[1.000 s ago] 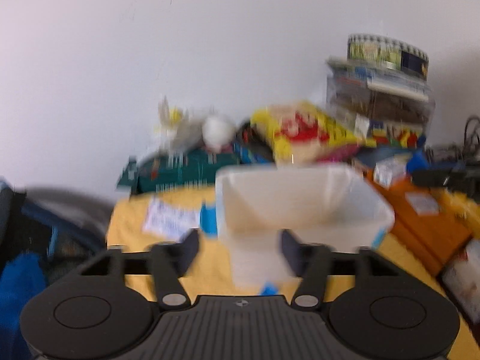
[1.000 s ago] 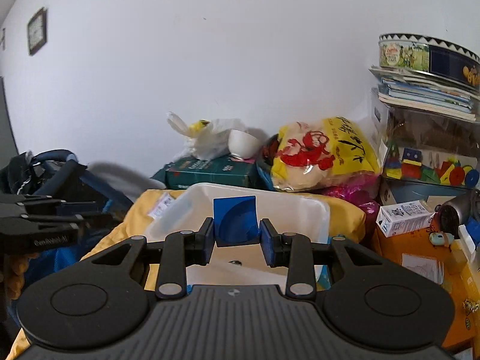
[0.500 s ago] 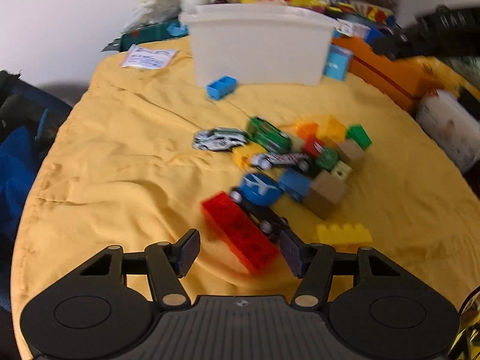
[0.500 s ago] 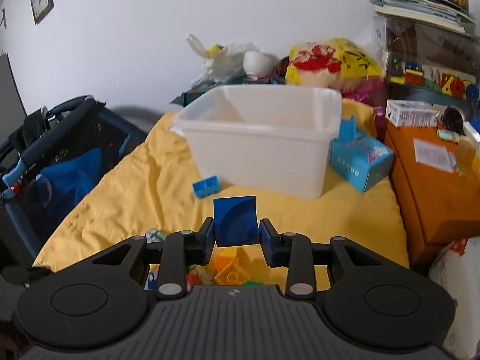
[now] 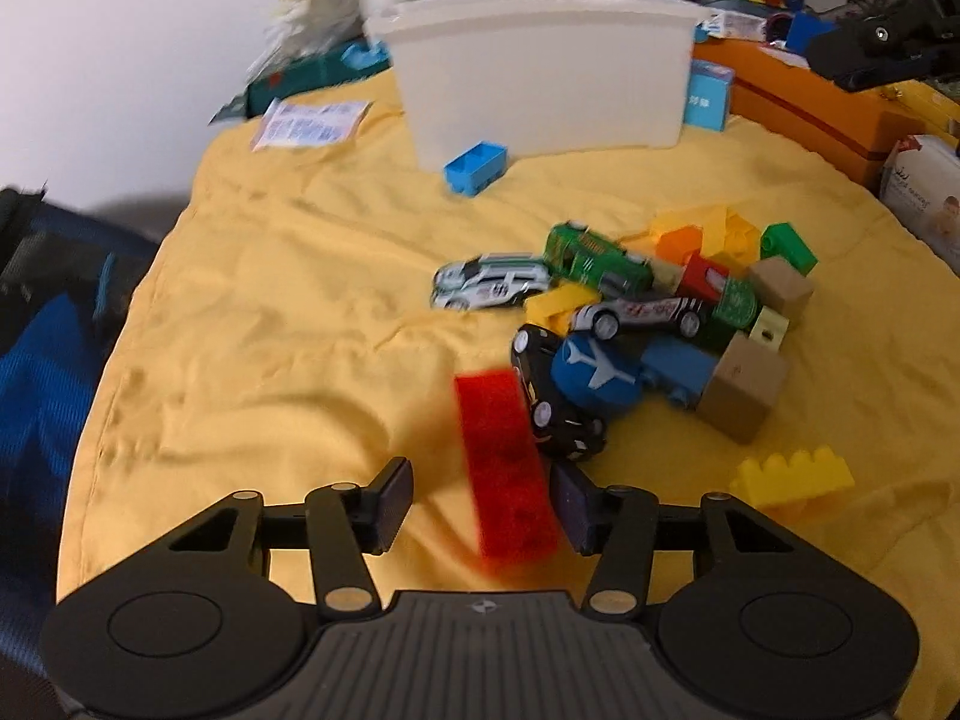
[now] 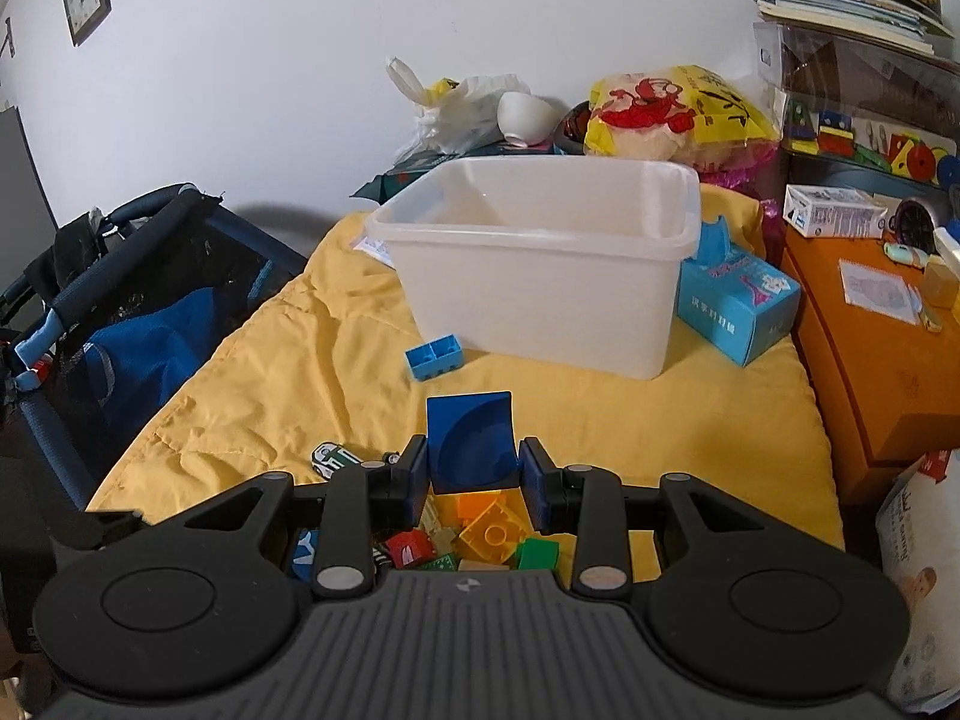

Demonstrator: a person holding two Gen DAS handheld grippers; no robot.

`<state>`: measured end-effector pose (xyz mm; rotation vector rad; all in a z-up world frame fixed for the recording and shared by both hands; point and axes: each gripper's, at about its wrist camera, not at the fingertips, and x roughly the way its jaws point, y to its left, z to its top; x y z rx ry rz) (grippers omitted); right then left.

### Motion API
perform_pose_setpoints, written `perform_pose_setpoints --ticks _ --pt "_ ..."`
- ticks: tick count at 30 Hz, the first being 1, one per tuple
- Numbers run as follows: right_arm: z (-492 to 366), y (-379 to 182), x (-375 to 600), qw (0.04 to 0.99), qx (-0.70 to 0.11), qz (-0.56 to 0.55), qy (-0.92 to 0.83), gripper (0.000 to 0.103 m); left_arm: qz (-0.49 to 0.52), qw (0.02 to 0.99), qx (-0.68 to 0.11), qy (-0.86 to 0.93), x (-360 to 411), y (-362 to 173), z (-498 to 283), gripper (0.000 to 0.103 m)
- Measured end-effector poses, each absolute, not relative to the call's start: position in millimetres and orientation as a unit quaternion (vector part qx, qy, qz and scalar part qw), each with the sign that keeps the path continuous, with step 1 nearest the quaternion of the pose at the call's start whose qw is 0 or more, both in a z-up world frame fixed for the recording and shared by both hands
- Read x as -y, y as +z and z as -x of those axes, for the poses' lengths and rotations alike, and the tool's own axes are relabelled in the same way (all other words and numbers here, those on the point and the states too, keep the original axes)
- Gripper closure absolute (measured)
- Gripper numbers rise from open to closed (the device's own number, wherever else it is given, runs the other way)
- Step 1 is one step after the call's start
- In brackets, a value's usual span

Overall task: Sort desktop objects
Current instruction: 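Grasp the red brick with the left gripper while the right holds the blue arch over the bin, then lower both held blocks into the white bin and open both grippers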

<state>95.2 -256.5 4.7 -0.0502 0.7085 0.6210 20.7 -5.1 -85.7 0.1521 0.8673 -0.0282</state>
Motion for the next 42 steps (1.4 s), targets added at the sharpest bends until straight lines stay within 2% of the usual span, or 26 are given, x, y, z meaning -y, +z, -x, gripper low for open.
perform_pose_setpoints --ticks 2,3,8,15,20,27,32,38,40,42 --pt "-93.7 3.9 255.6 0.89 -0.343 0.024 0.3 0.067 -0.076 0.901 -0.427 -0.03 6.5 -89.6 -25.6 0.075" --pt "-92.9 3.8 255.1 0.89 -0.343 0.024 0.3 0.067 -0.076 0.903 -0.423 -0.029 6.8 -89.1 -25.8 0.076" --pt "-90.6 3.9 254.8 0.891 -0.341 0.024 0.3 0.067 -0.062 0.911 -0.406 -0.025 4.6 -72.8 -20.0 0.076" --pt "-94.0 2.4 259.1 0.896 -0.337 0.021 0.288 0.067 -0.025 0.932 -0.361 -0.016 -7.0 -15.5 -28.4 0.076" --pt "-111.4 11.9 255.5 0.904 -0.32 0.027 0.284 0.067 -0.011 0.945 -0.325 -0.013 -8.2 31.6 -68.3 0.076" --pt "-174.8 50.2 241.3 0.919 -0.274 0.038 0.281 0.067 -0.013 0.959 -0.281 -0.017 3.8 88.0 -163.7 0.076" --pt "-229.2 65.9 231.3 0.924 -0.27 0.047 0.266 0.067 -0.011 0.956 -0.293 -0.004 14.2 92.2 -228.5 0.076" --pt "-280.5 56.2 227.3 0.919 -0.308 0.05 0.242 0.067 -0.008 0.947 -0.321 0.008 19.8 81.0 -268.2 0.076" --pt "-289.3 52.1 225.9 0.917 -0.316 0.053 0.238 0.067 -0.012 0.948 -0.318 0.007 19.8 79.4 -272.6 0.073" --pt "-296.9 47.4 222.4 0.913 -0.327 0.061 0.238 0.064 -0.016 0.946 -0.324 0.011 20.0 76.2 -278.0 0.038"
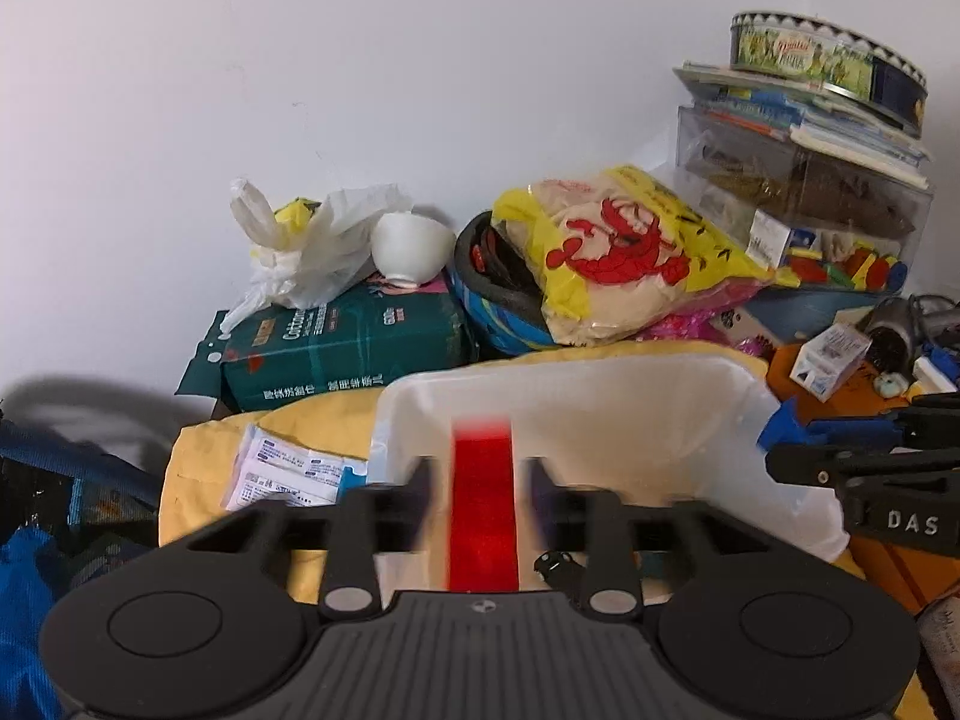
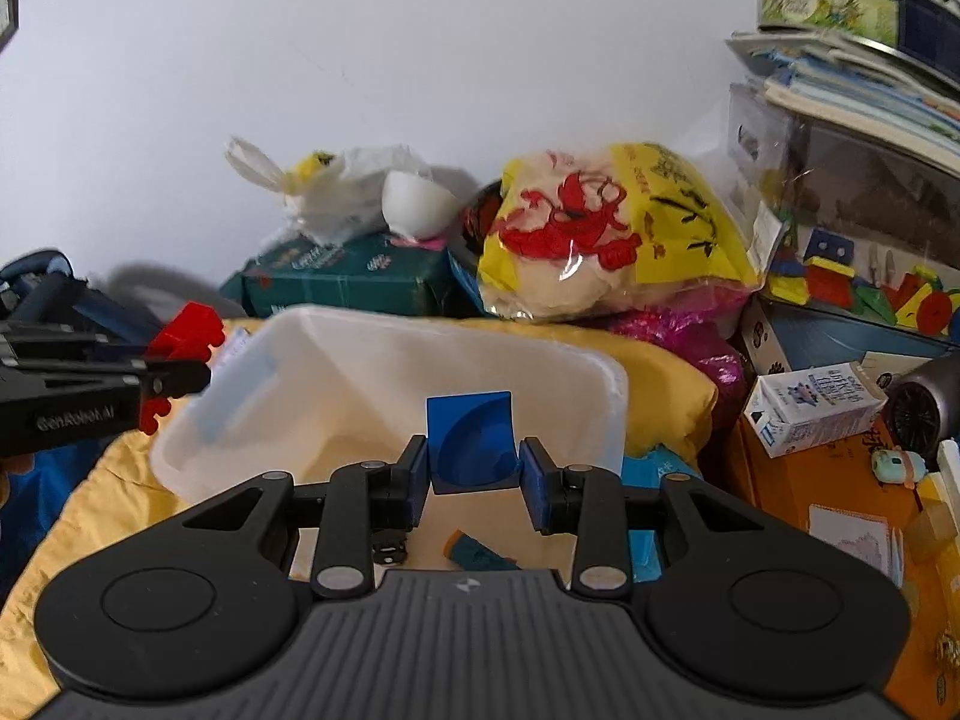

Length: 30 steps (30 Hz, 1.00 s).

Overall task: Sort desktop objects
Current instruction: 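Lower both held blocks into the white bin and open both grippers, then move both grippers back to the toy pile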

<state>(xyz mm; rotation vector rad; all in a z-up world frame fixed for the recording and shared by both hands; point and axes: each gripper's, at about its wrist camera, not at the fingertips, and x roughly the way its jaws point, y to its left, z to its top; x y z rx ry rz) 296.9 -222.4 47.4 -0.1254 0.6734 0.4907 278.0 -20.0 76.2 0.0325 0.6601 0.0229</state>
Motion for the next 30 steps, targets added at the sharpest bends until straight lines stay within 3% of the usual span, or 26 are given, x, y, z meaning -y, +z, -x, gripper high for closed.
perform_pose_setpoints --ticks 1,3,11,20,30 --pt "-299.8 45.0 221.4 0.911 -0.331 0.067 0.237 0.055 -0.018 0.945 -0.325 0.018 19.2 75.1 -278.5 0.033" --pt "-300.1 41.2 221.7 0.913 -0.326 0.075 0.233 0.05 -0.023 0.947 -0.318 0.024 15.2 73.7 -273.3 0.031" --pt "-244.0 36.2 248.8 0.915 -0.305 0.049 0.259 0.05 -0.038 0.953 -0.3 -0.002 -0.9 55.7 -190.5 0.031" --pt "-127.5 -35.5 267.7 0.886 -0.371 0.071 0.27 0.05 -0.028 0.926 -0.375 -0.014 0.8 -23.3 -57.8 0.031" --pt "-48.2 -60.9 247.2 0.845 -0.393 0.099 0.349 0.05 -0.039 0.911 -0.408 -0.038 10.4 -60.1 3.0 0.031"
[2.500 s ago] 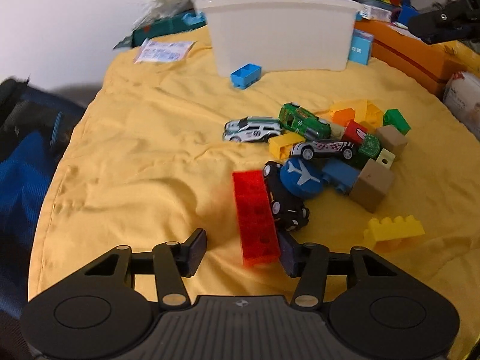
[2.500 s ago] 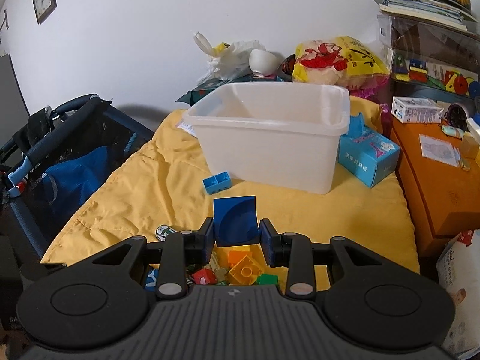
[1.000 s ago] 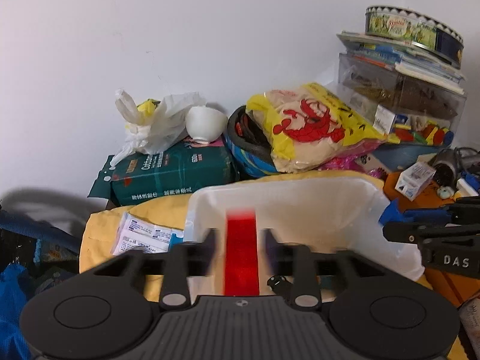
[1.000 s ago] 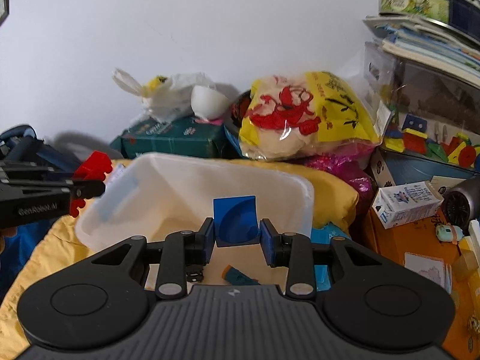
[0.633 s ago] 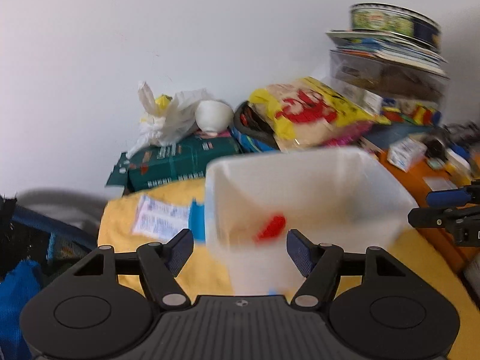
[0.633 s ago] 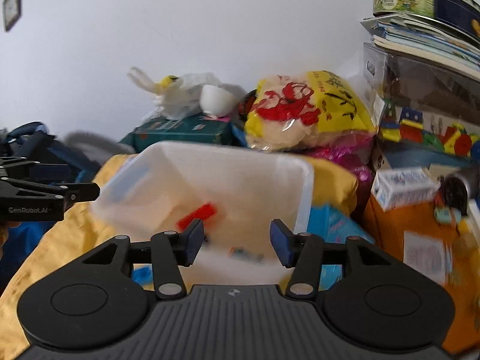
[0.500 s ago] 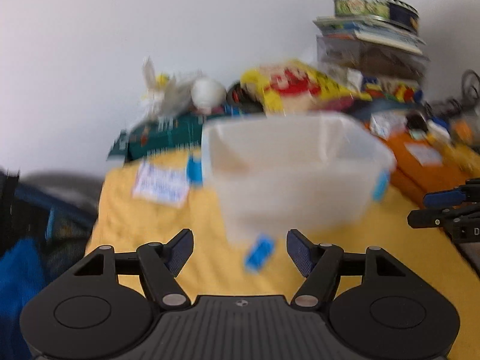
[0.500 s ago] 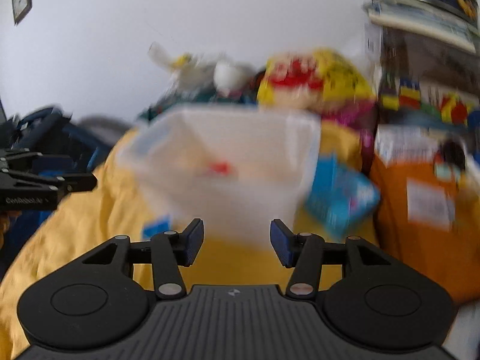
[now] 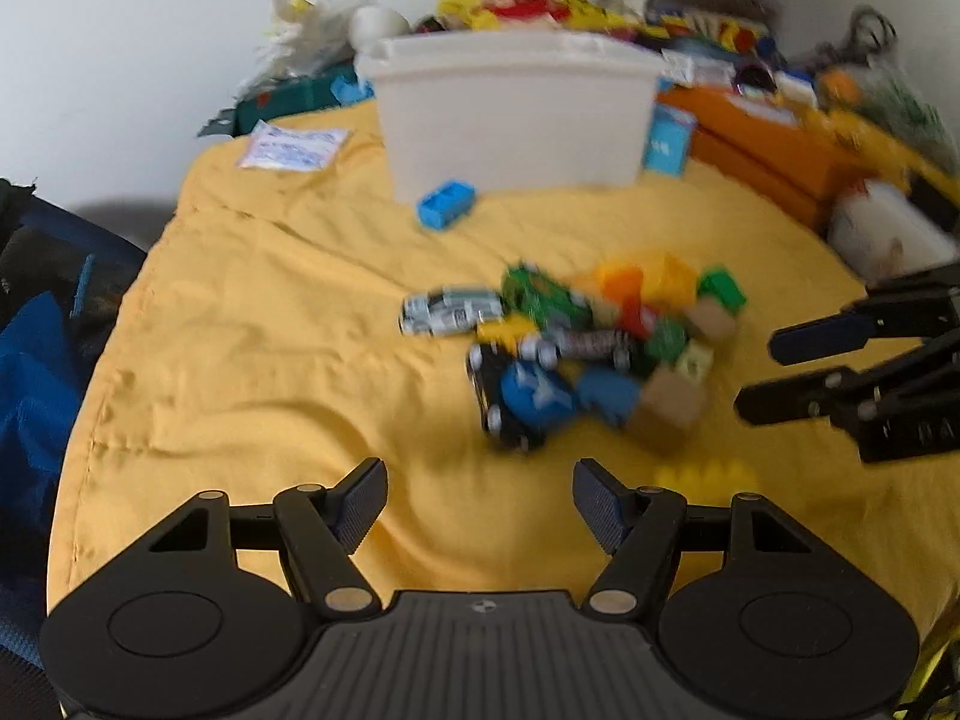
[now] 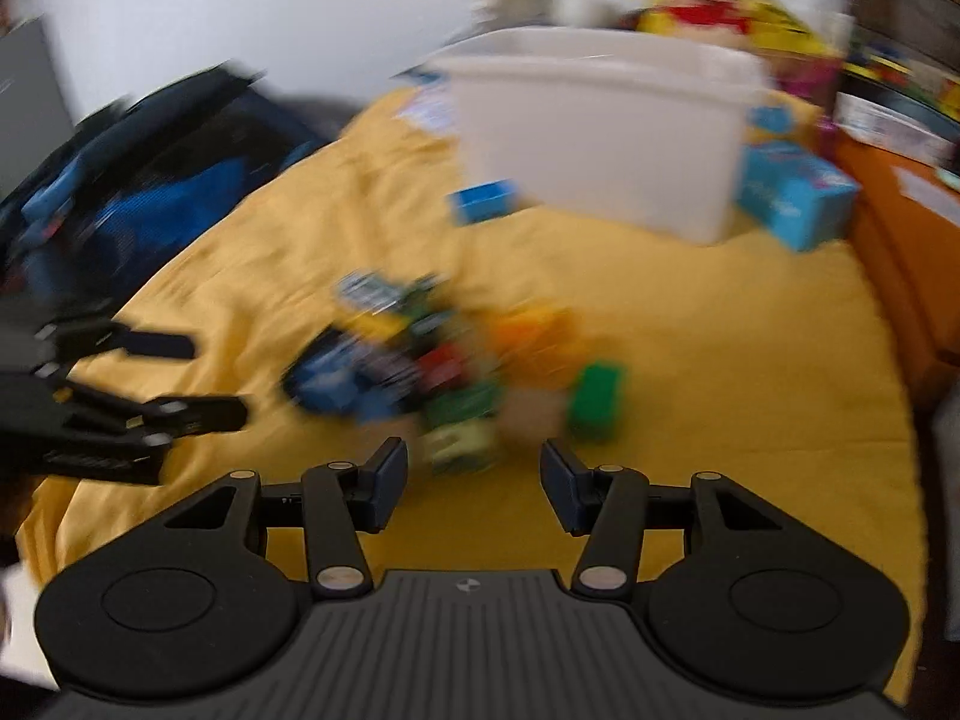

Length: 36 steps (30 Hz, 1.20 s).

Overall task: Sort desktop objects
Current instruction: 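Move both grippers back to the toy pile, then grasp a black toy car with the left gripper while the right grasps the yellow brick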

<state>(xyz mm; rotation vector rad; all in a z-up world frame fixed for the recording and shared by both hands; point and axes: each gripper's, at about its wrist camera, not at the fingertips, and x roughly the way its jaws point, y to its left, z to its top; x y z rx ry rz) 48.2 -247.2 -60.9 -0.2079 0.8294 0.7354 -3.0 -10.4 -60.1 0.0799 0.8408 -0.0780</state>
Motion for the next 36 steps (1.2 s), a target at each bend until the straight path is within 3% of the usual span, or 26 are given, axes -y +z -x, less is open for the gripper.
perform_pose_setpoints --ticks 4,14,16,17,22,24,27,36 --pt "-29.2 -74.8 228.6 0.821 -0.395 0.126 0.393 0.052 -0.032 0.911 -0.41 -0.012 7.0 -69.9 -1.4 0.036" --pt "-16.7 -89.2 193.4 0.784 -0.397 0.183 0.442 0.055 -0.053 0.91 -0.41 -0.037 23.4 -78.5 -34.0 0.036" --pt "-13.6 -94.1 196.2 0.783 -0.402 0.196 0.433 0.073 -0.068 0.907 -0.414 -0.039 28.8 -84.4 -38.4 0.036" --pt "-14.4 -96.2 198.5 0.783 -0.408 0.189 0.431 0.076 -0.074 0.906 -0.415 -0.039 30.5 -87.3 -40.5 0.04" --pt "-19.6 -92.3 217.8 0.8 -0.414 0.142 0.41 0.076 -0.087 0.908 -0.407 -0.054 40.3 -90.2 -47.2 0.051" --pt "-22.6 -88.7 227.4 0.808 -0.414 0.132 0.397 0.076 -0.096 0.908 -0.403 -0.067 45.8 -90.0 -49.7 0.062" --pt "-30.0 -86.3 242.0 0.816 -0.424 0.111 0.376 0.076 -0.103 0.907 -0.402 -0.072 49.0 -88.5 -51.5 0.07" --pt "-41.5 -72.5 273.0 0.839 -0.42 0.065 0.339 0.076 -0.066 0.918 -0.387 -0.046 18.2 -61.6 -36.1 0.071"
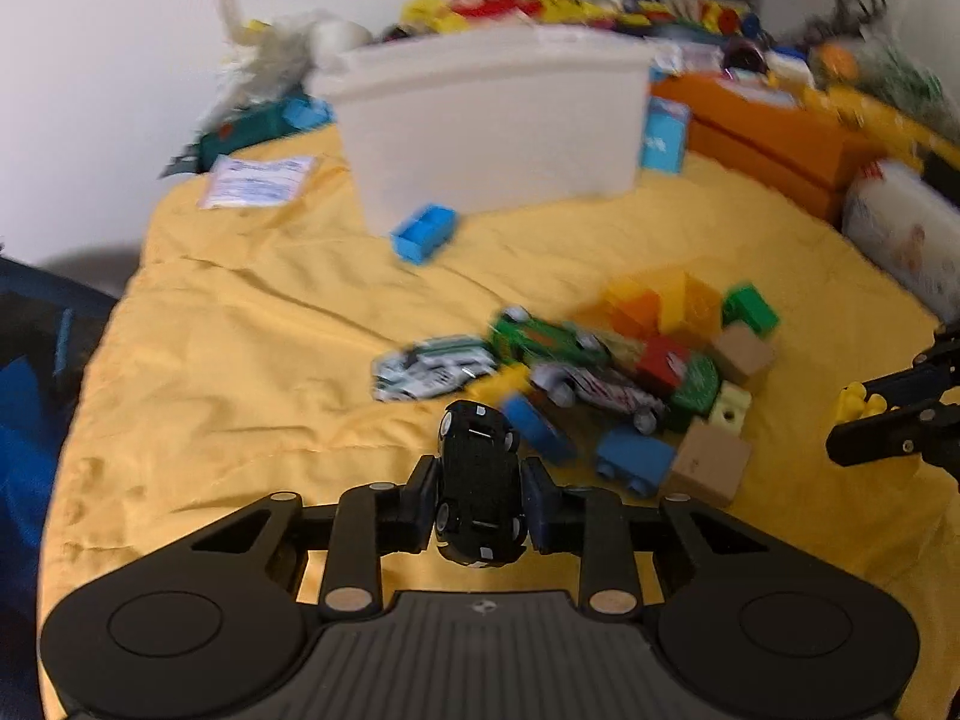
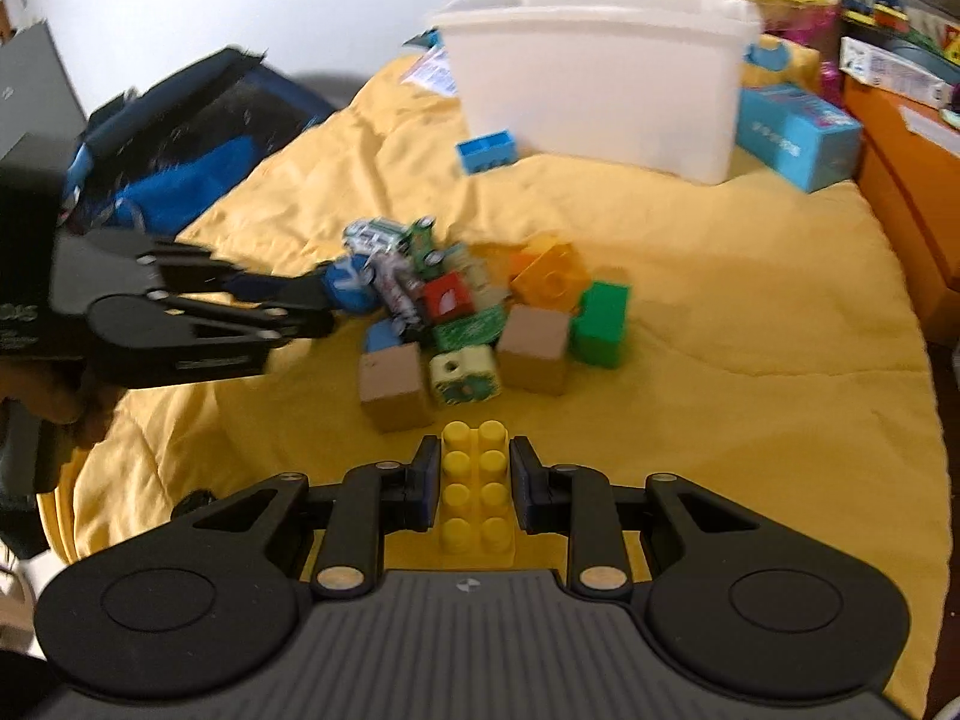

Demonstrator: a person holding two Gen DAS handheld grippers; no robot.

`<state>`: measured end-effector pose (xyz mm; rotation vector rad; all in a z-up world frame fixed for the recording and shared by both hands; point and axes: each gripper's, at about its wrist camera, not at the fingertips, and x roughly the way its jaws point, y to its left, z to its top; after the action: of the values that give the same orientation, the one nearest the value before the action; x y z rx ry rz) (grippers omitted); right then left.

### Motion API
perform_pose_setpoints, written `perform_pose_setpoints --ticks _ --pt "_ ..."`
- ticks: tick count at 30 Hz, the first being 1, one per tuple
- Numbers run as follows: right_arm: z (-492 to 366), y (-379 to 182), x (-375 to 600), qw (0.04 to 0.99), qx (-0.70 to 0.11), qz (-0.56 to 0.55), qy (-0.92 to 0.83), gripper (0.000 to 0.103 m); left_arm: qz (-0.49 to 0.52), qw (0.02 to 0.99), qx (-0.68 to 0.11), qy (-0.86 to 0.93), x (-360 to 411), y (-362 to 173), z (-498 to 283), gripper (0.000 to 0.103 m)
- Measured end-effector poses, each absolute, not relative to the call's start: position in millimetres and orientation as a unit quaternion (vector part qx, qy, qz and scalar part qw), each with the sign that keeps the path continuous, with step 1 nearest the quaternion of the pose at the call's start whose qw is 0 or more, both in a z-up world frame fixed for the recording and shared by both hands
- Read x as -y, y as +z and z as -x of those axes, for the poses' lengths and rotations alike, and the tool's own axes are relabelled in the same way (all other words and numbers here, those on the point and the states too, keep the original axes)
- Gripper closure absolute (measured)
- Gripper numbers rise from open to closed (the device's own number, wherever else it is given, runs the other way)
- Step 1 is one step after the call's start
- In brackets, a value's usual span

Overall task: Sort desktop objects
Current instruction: 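Grasp a black toy car with the left gripper while the right grasps the yellow brick, then carry both toys over the white bin and open both grippers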

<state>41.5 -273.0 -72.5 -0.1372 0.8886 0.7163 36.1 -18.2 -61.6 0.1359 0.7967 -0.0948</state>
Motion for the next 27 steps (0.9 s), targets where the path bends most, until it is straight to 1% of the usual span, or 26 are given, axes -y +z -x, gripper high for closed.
perform_pose_setpoints --ticks 4,7,13,17,22,27 --pt "-52.9 -58.2 277.6 0.856 -0.401 0.043 0.323 0.076 -0.039 0.931 -0.362 -0.023 3.5 -33.7 -36.7 0.07" --pt "-69.0 -41.1 278.4 0.871 -0.379 0.024 0.311 0.076 -0.03 0.939 -0.342 -0.015 -2.4 -9.8 -50.9 0.07" --pt "-129.8 -0.9 269.4 0.899 -0.333 -0.003 0.285 0.076 -0.018 0.952 -0.306 -0.006 -5.5 36.2 -109.0 0.07" --pt "-180.9 29.9 257.2 0.913 -0.304 0.002 0.272 0.076 -0.017 0.956 -0.292 0.0 -4.0 60.8 -157.2 0.07" --pt "-235.2 57.4 240.1 0.923 -0.283 0.014 0.26 0.076 -0.016 0.957 -0.289 0.007 -1.3 77.0 -206.9 0.07" --pt "-281.7 55.9 228.3 0.923 -0.301 0.025 0.238 0.076 -0.01 0.954 -0.299 0.012 0.8 80.5 -244.3 0.07"
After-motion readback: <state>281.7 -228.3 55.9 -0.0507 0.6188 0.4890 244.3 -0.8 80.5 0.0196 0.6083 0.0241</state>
